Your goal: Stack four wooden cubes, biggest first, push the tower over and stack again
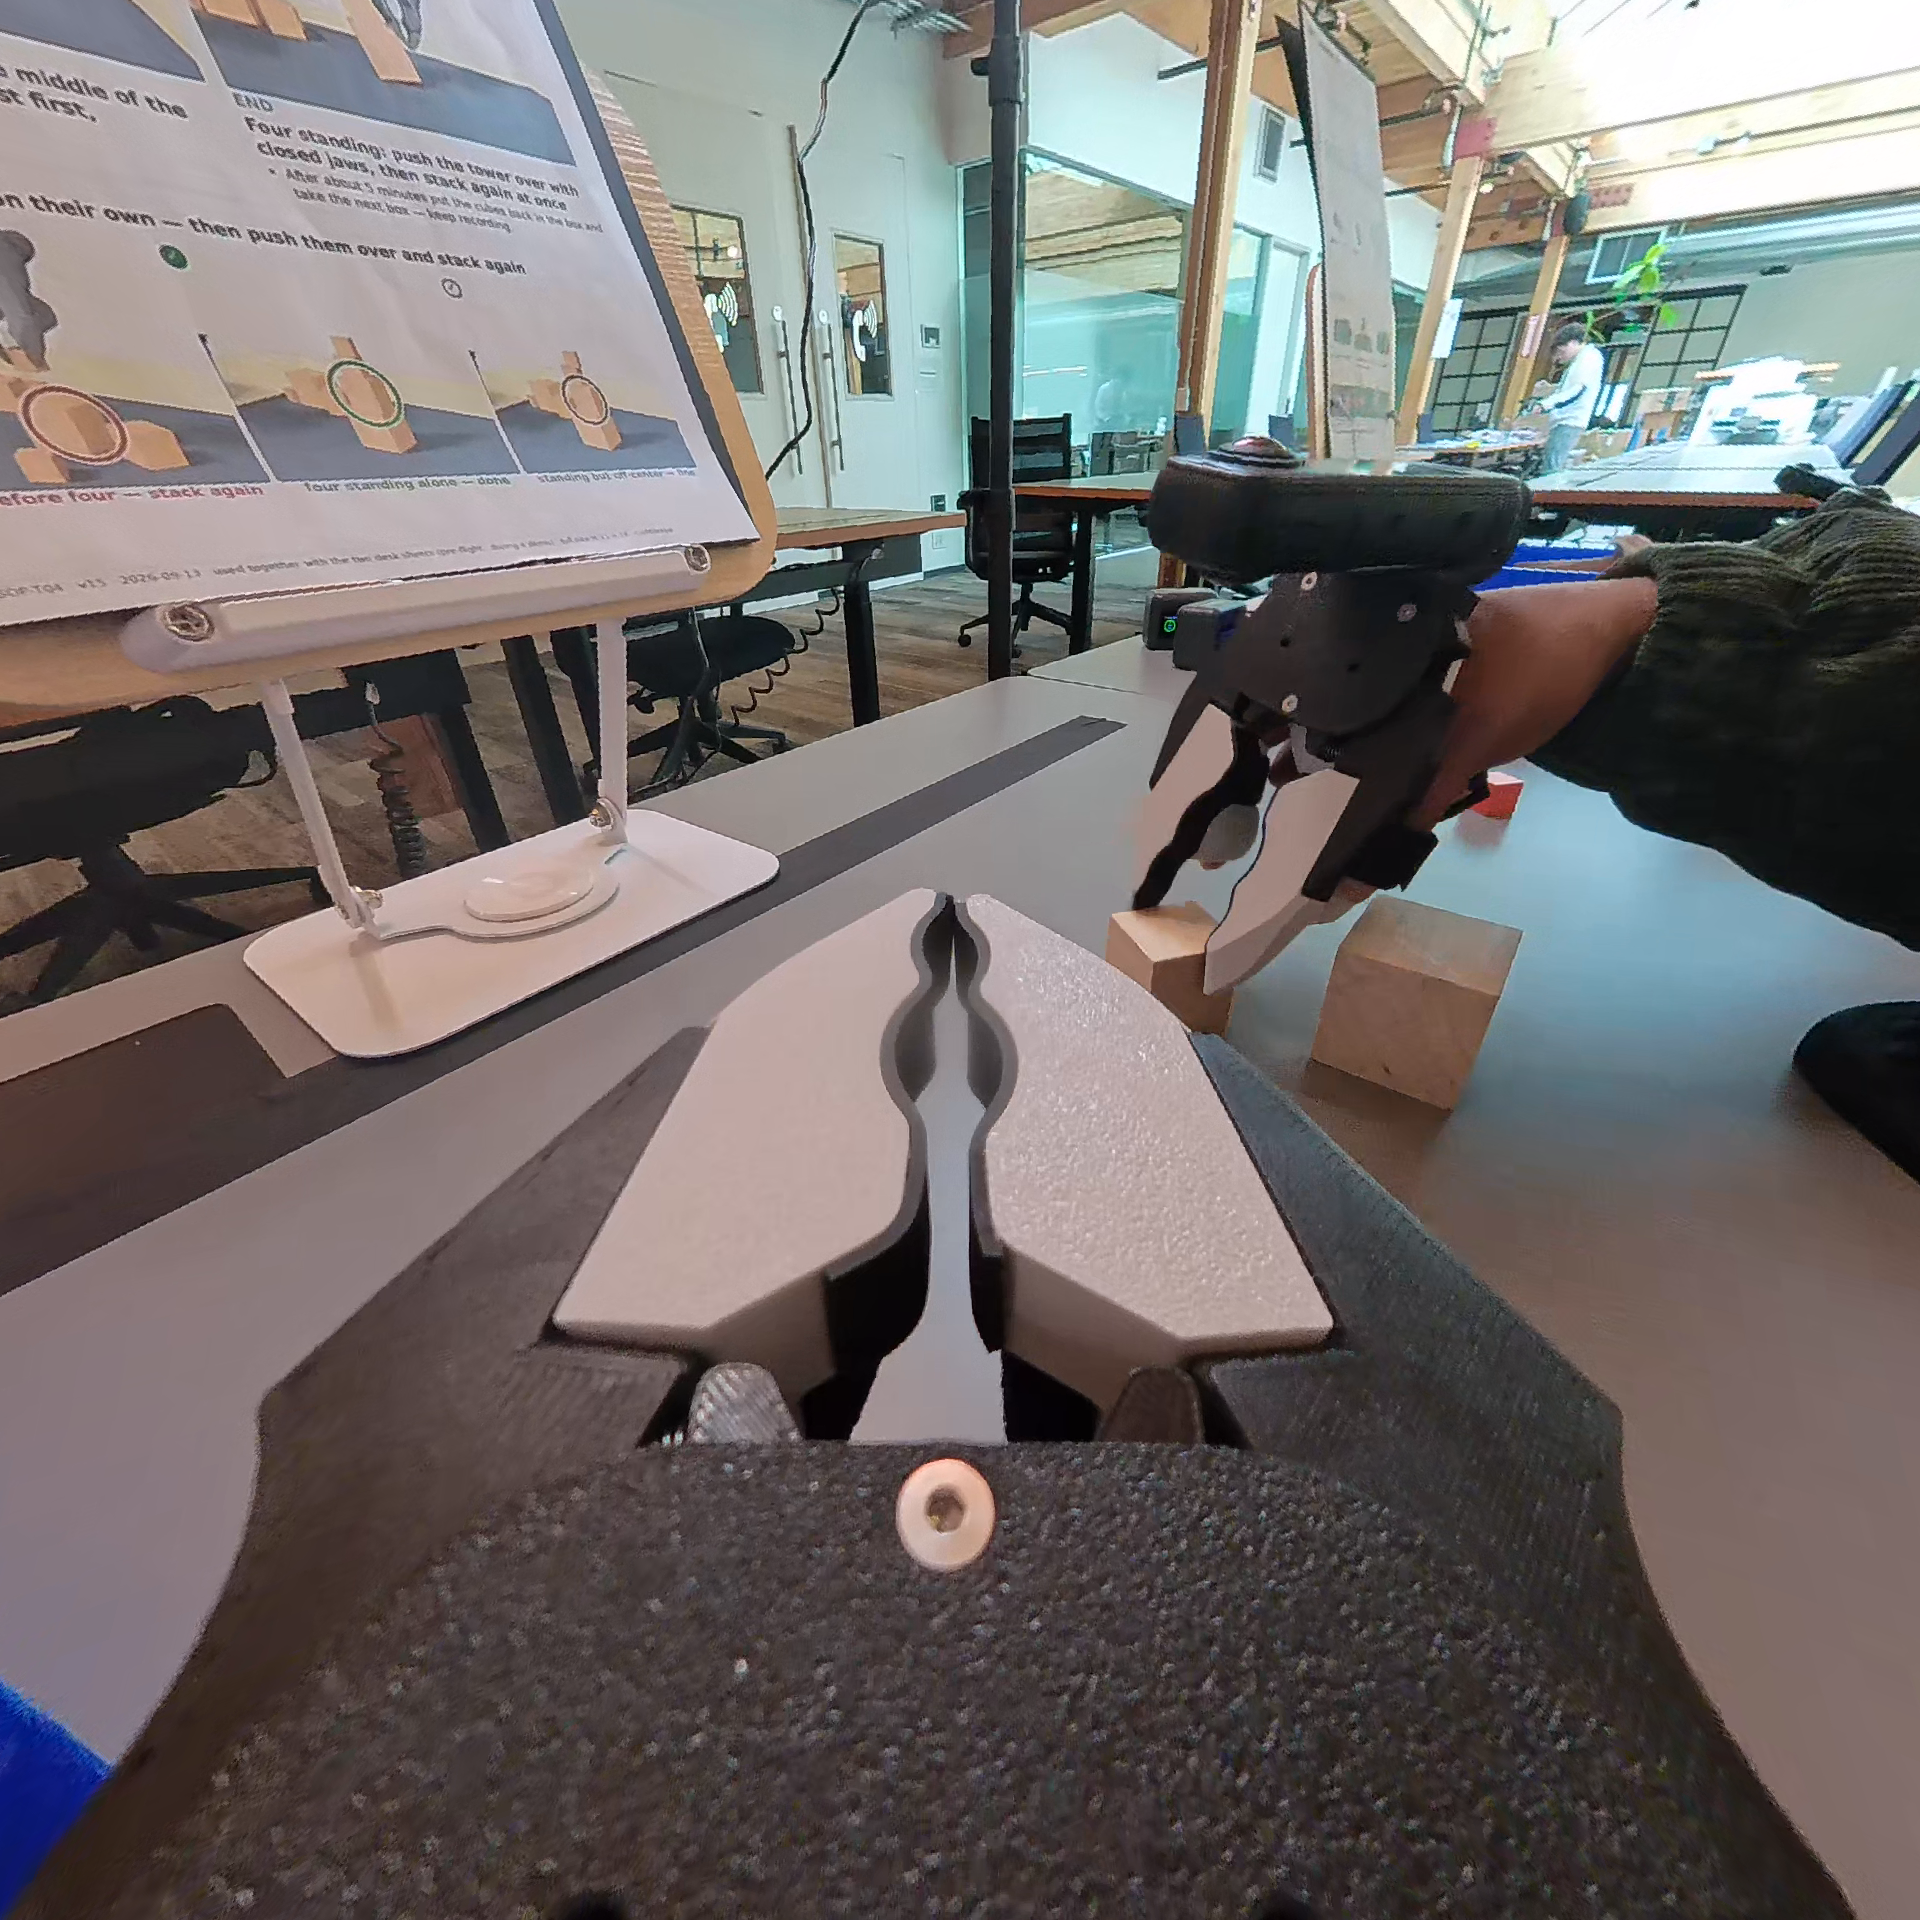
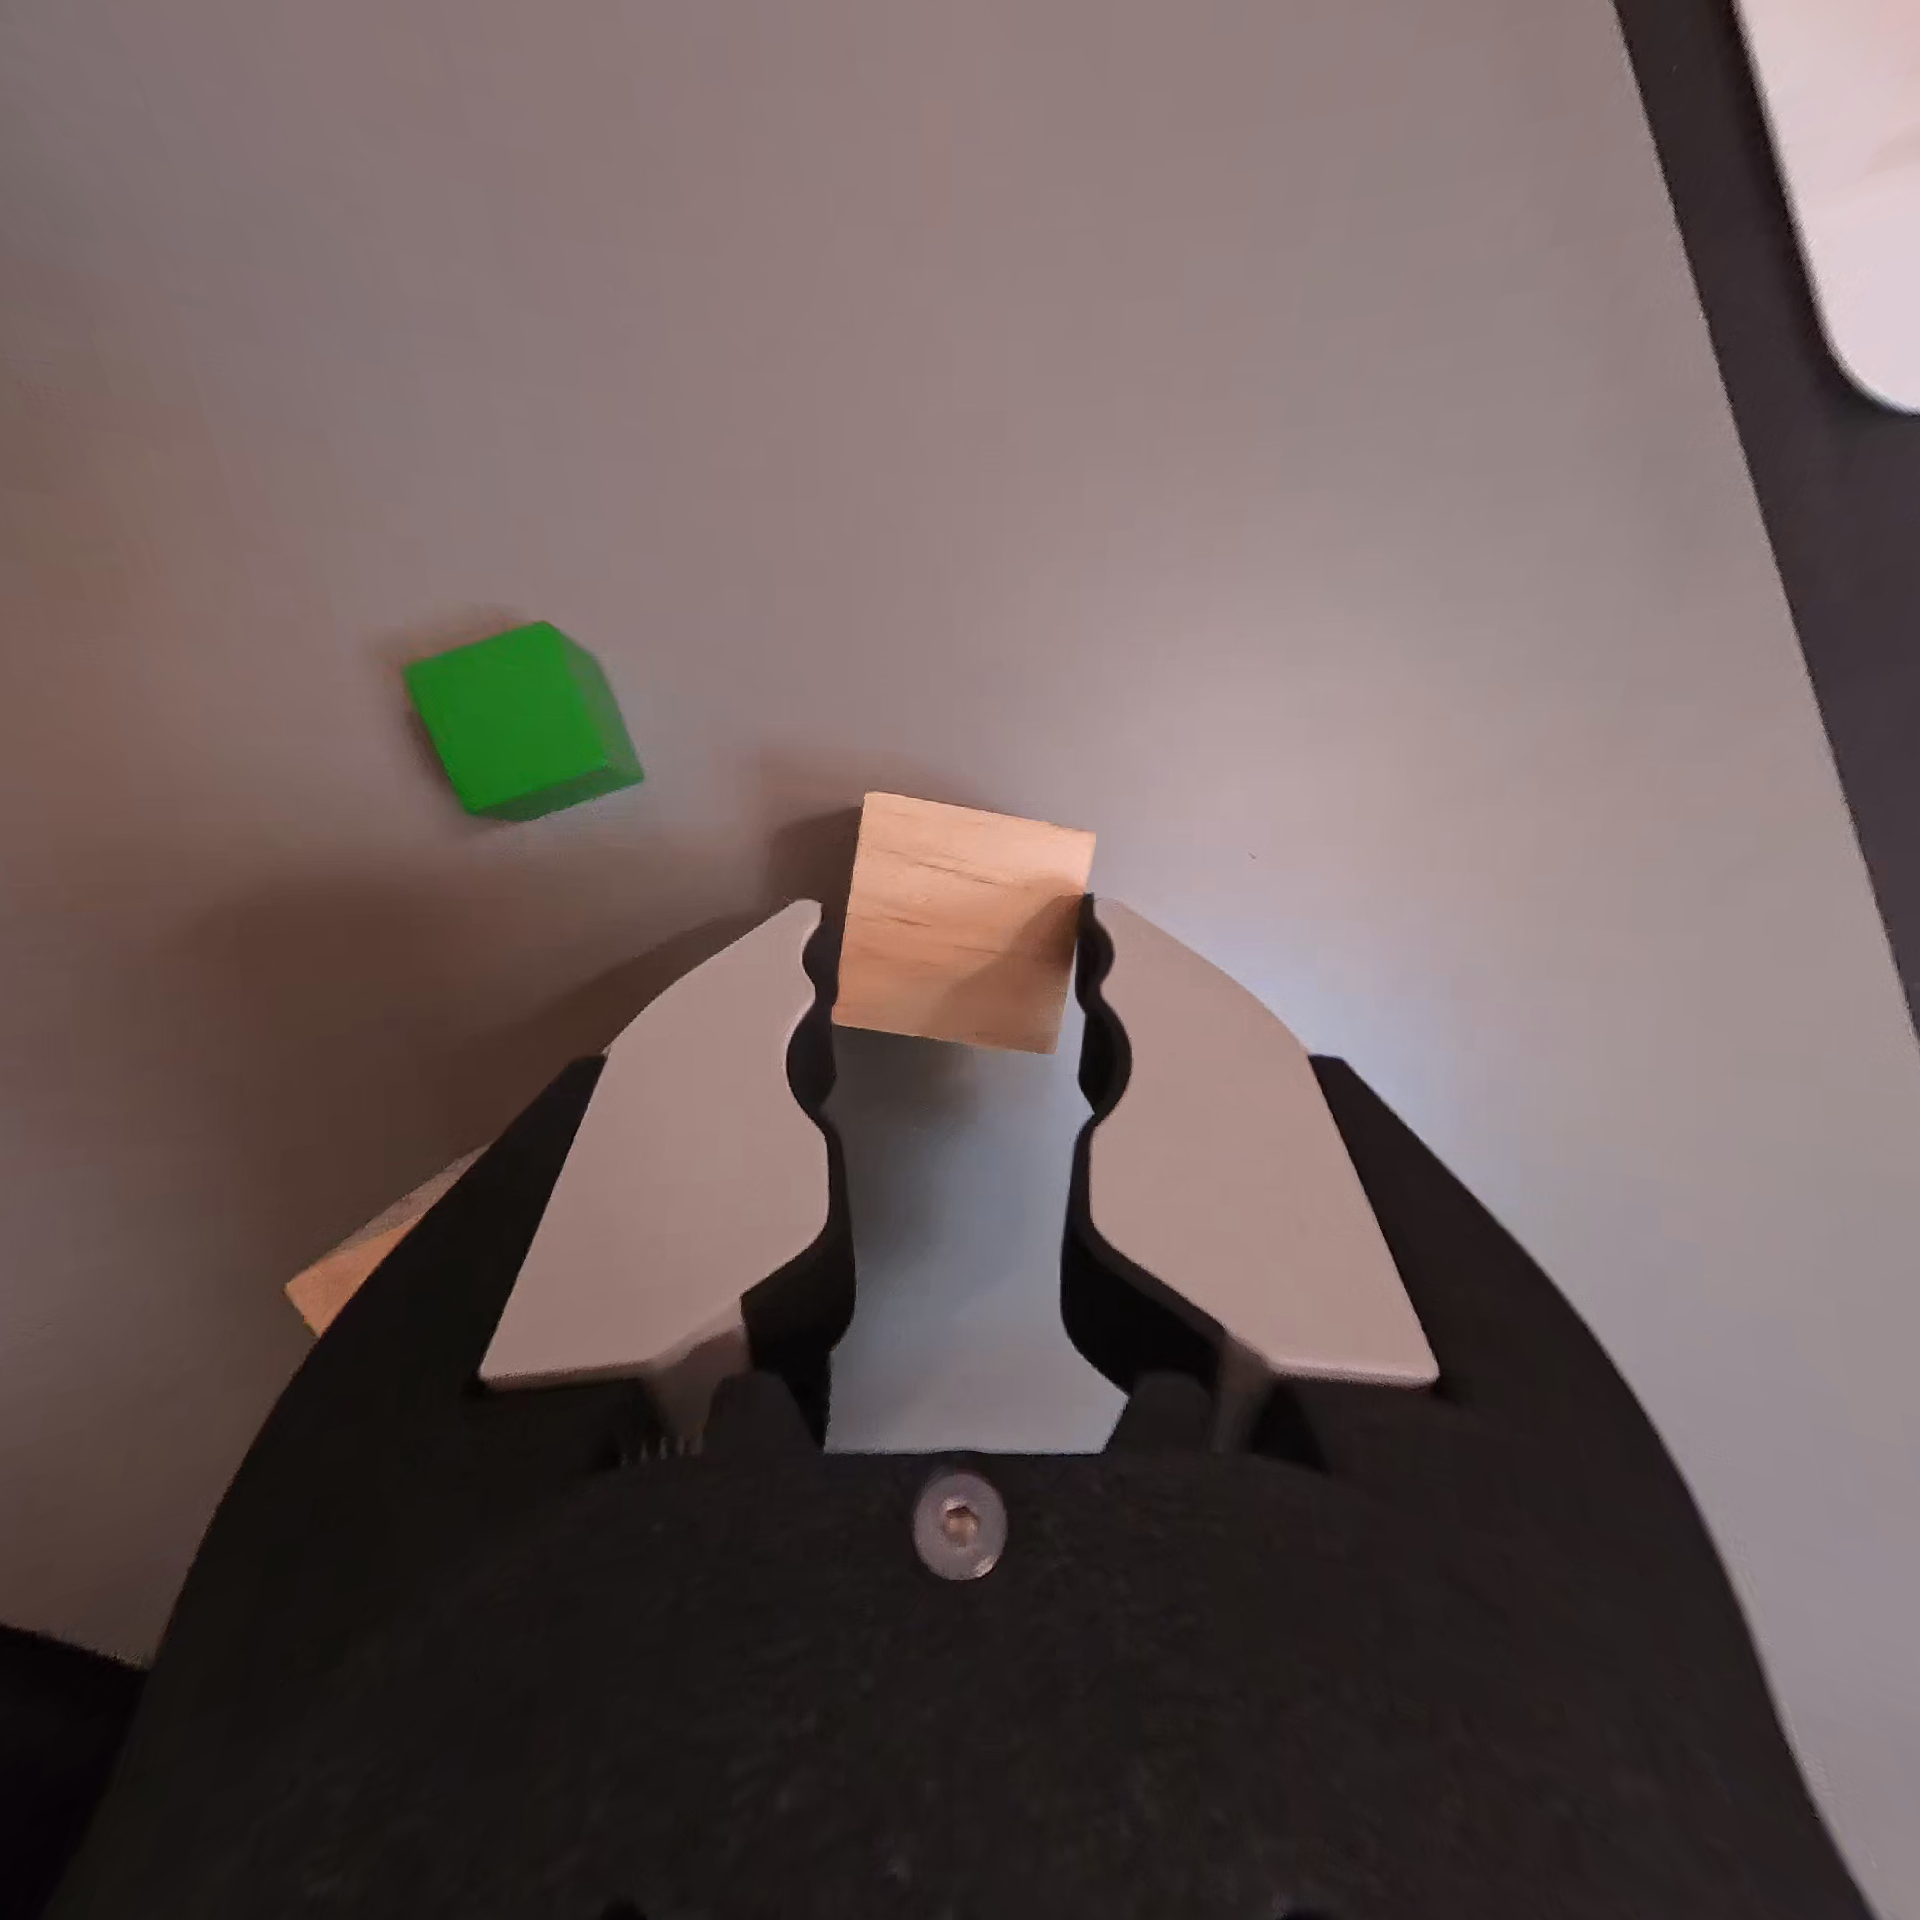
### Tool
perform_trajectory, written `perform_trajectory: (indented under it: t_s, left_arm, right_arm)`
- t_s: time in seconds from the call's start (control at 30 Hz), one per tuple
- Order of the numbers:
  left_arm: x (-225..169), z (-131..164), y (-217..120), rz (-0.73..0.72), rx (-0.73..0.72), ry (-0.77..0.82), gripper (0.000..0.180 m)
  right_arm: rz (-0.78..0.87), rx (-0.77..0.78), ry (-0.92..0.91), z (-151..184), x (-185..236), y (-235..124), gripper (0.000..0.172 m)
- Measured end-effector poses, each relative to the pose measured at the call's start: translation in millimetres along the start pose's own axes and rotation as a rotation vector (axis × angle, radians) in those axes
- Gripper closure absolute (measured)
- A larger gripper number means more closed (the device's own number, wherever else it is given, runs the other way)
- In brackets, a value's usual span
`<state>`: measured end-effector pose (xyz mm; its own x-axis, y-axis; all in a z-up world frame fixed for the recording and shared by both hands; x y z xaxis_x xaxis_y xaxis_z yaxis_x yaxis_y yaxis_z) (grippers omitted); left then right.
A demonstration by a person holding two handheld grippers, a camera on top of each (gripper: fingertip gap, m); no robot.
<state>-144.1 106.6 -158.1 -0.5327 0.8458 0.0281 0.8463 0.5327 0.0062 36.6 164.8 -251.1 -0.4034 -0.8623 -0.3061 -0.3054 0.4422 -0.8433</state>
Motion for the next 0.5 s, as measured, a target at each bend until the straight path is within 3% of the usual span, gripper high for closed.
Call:
perform_trajectory:
  t_s: [0.1, 0.3, 0.5]
  left_arm:
    - [1, 0, 0, -0.002, -0.004, -0.005, 0.180]
    - [-1, 0, 1, 0.004, 0.003, -0.007, 0.180]
    - [-2, 1, 2, 0.006, 0.006, -0.004, 0.180]
  right_arm:
    - [0.001, -0.031, -0.039, 1, -5, -10, 0.128]
    - [-0.101, -0.230, -0.202, -9, 2, -63, 0.128]
    - [-0.243, -0.249, -0.294, 8, 23, -93, 0.128]
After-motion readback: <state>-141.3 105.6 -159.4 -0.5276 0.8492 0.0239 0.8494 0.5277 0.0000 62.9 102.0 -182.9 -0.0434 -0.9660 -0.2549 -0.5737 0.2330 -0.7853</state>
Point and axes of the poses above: each gripper's, where its closed fingertips meet, y out along the fingers, z out of its underside, x = y × z across the jaws, the point moved 2 cm from there along -y, back along the fingers, and after that the axes turned 13 degrees about z, right-handed, at the moved point
